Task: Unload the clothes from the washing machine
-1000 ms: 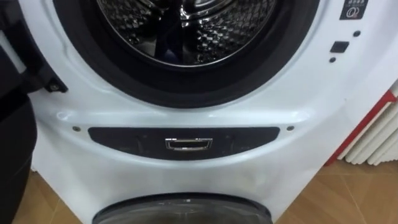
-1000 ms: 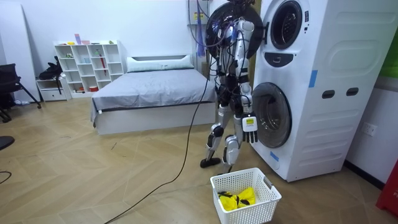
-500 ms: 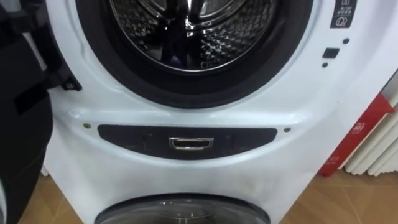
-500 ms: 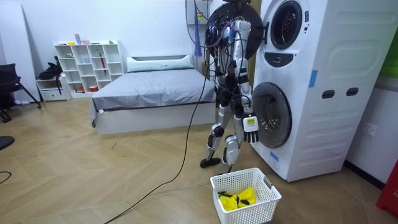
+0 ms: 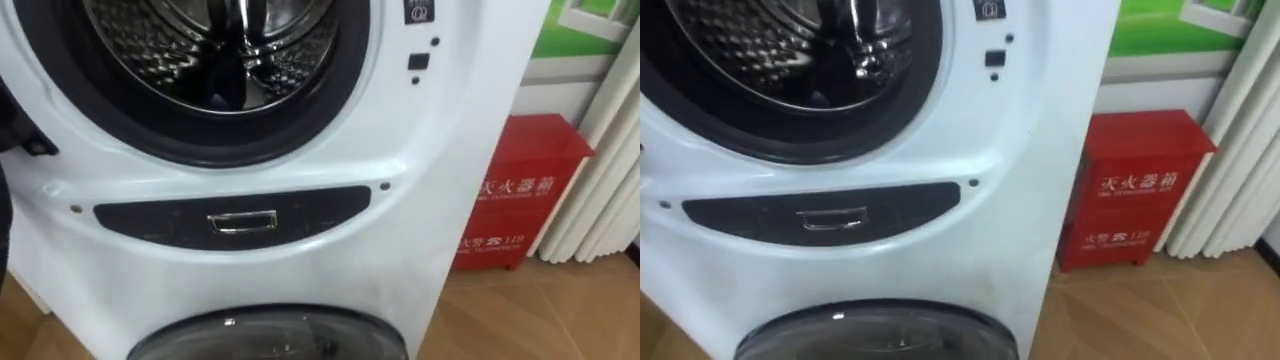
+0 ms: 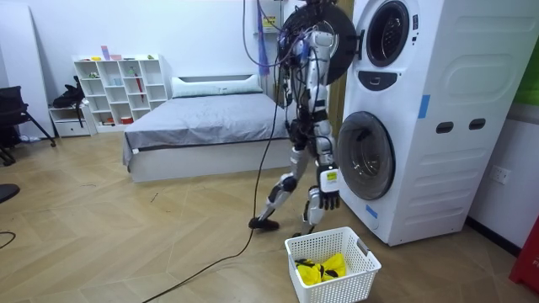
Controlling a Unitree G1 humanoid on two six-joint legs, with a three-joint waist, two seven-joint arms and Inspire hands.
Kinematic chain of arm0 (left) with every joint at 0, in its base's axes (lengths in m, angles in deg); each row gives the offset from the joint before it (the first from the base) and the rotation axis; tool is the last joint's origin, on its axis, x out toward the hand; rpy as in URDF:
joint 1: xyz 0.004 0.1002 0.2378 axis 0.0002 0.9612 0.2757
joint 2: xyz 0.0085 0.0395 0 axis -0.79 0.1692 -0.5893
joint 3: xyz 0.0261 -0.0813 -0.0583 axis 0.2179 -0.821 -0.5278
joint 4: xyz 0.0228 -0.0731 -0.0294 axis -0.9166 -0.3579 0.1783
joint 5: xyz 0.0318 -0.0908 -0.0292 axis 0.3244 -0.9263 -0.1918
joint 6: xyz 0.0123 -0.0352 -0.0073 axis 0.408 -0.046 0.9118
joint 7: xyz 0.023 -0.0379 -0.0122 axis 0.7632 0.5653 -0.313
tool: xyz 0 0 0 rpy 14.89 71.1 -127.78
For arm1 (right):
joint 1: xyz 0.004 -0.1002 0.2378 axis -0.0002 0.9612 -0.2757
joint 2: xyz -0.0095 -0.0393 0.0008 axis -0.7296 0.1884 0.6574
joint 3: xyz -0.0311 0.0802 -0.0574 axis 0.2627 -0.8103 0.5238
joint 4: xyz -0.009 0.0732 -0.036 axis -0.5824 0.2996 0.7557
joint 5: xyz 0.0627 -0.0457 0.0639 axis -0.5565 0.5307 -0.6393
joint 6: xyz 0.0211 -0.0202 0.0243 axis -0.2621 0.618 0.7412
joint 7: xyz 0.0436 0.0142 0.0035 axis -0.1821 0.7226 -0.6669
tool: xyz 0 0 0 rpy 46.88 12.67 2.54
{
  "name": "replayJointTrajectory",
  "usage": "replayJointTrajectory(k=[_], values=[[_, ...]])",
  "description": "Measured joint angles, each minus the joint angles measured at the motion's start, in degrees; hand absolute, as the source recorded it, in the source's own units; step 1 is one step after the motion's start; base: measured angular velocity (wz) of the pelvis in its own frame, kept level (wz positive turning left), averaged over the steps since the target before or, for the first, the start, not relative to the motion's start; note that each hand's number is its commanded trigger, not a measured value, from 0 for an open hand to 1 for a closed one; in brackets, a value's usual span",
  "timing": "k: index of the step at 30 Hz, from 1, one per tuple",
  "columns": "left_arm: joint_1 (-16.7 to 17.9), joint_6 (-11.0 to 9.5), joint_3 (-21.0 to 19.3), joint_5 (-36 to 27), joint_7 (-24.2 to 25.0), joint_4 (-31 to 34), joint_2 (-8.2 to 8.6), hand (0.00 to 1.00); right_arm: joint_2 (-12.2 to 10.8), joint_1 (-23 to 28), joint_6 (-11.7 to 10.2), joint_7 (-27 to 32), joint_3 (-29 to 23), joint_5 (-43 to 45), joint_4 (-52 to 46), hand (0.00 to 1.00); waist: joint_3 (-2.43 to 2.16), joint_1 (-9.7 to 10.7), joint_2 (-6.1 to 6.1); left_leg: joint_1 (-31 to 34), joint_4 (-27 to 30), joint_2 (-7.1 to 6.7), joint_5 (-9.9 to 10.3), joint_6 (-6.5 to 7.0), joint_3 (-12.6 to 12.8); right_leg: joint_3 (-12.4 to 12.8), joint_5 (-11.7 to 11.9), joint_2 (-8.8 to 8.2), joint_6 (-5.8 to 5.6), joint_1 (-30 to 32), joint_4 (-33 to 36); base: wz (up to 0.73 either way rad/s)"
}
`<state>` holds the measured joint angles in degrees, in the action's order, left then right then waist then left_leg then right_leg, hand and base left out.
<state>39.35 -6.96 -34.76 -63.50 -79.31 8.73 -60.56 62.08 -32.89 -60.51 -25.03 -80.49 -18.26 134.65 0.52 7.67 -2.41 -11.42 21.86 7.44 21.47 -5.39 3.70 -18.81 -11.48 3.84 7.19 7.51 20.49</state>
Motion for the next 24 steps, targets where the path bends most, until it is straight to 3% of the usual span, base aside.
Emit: replayJointTrajectory(k=[3,5,6,8,9,10,11,13,14,16,18,20,24], values=[[-0.46,-0.19,1.08,-0.04,0.13,-0.30,0.14,0.00,-0.46,0.00,0.79,-0.01,-1.15,1.50,0.65,0.00,-0.05,0.11,0.06,-2.34,-8.66,-0.60,0.62,1.04,0.81,-0.14,1.57,-0.40,-0.39,2.51,1.17,0.01],[-0.24,-0.09,1.08,-0.12,0.13,-0.84,-0.01,0.00,-1.36,-0.01,1.38,-0.22,-1.12,2.00,1.73,0.00,0.17,-0.03,1.41,-1.85,-11.02,-2.80,-0.76,4.38,0.83,0.29,4.56,-2.05,-1.12,3.63,0.90,0.00],[-0.06,-0.09,1.17,-0.34,0.13,-1.36,-0.05,0.00,-1.50,0.07,1.71,-0.27,-1.09,1.90,1.99,0.00,0.22,-0.01,1.65,-1.51,-11.09,-3.31,-1.10,4.99,0.93,0.44,5.55,-2.45,-1.43,3.63,0.30,0.00],[1.25,0.10,1.13,-2.48,0.13,-3.16,-0.18,0.00,-1.63,0.13,2.46,-0.63,-1.15,1.69,1.89,0.00,0.02,-0.17,1.98,0.35,-11.04,-4.83,-2.38,7.29,2.22,2.86,10.84,-2.92,-2.87,3.70,-3.94,-0.02],[1.92,0.12,1.00,-2.51,0.13,-3.68,-0.50,0.00,-1.73,-0.19,2.48,-0.69,-1.21,1.73,1.65,0.00,0.05,0.11,2.03,1.70,-10.90,-5.09,-2.92,8.31,4.17,5.02,12.05,-3.51,-4.94,3.82,-4.67,0.15],[1.91,0.17,0.95,-2.41,0.12,-4.19,-0.60,0.00,-1.77,0.28,2.51,-0.70,-1.32,1.73,1.53,0.00,0.03,0.31,2.09,2.29,-10.52,-4.99,-3.03,8.48,5.61,5.08,10.89,-4.42,-6.05,3.90,-2.71,0.47],[2.31,0.23,0.85,-2.29,0.10,-4.20,-0.59,0.00,-1.74,1.25,3.20,-0.69,-2.79,1.63,1.61,0.00,-0.05,0.20,2.06,2.83,-10.34,-4.85,-3.50,8.58,7.43,5.38,7.63,-6.34,-7.27,3.78,3.06,0.48],[3.44,0.25,0.74,-3.64,-0.02,-4.14,-0.77,0.00,-1.28,1.88,4.37,-0.57,-3.79,1.42,1.61,0.00,-0.01,-0.66,2.09,2.86,-10.89,-5.23,-4.51,8.88,8.97,6.26,3.81,-9.06,-8.45,2.29,10.52,0.17],[4.41,0.42,0.76,-5.18,-0.04,-4.14,-1.26,0.00,-1.19,1.92,4.34,-0.27,-3.76,1.19,1.61,0.00,0.01,-0.99,2.16,2.90,-10.99,-5.39,-4.89,8.93,9.21,6.95,2.16,-10.42,-9.22,0.00,12.50,-0.13],[5.41,0.53,0.26,-8.27,-0.40,-4.14,-1.75,0.00,-1.27,1.91,4.08,0.02,-3.31,1.25,1.64,0.00,-0.17,-1.20,2.37,2.95,-10.99,-5.65,-5.15,8.66,9.65,7.68,0.88,-11.52,-10.28,-5.11,10.06,-0.25],[5.34,0.32,-1.79,-10.24,-0.74,-4.29,-1.70,0.00,-1.27,1.72,4.11,0.04,-3.26,1.45,2.07,0.00,-0.44,-2.14,3.24,2.93,-11.14,-6.33,-5.44,8.20,10.19,8.49,-0.44,-11.29,-11.44,-9.67,2.60,-0.34],[5.34,-0.25,-4.71,-12.83,-1.71,-4.43,-0.91,0.00,-1.16,1.32,4.17,0.38,-3.29,1.61,2.01,0.00,-0.77,-3.64,3.61,2.86,-11.52,-6.28,-5.87,7.47,11.98,8.70,-0.44,-10.23,-11.40,-11.54,-4.11,-0.51],[5.92,-0.37,-8.37,-13.91,-3.02,-4.43,-0.71,0.00,-1.16,0.67,3.91,0.57,-4.27,1.47,1.16,0.00,-0.80,-3.64,3.51,2.77,-11.55,-5.87,-6.41,6.48,11.97,8.99,-0.09,-8.87,-10.94,-12.67,-7.67,-0.26]])
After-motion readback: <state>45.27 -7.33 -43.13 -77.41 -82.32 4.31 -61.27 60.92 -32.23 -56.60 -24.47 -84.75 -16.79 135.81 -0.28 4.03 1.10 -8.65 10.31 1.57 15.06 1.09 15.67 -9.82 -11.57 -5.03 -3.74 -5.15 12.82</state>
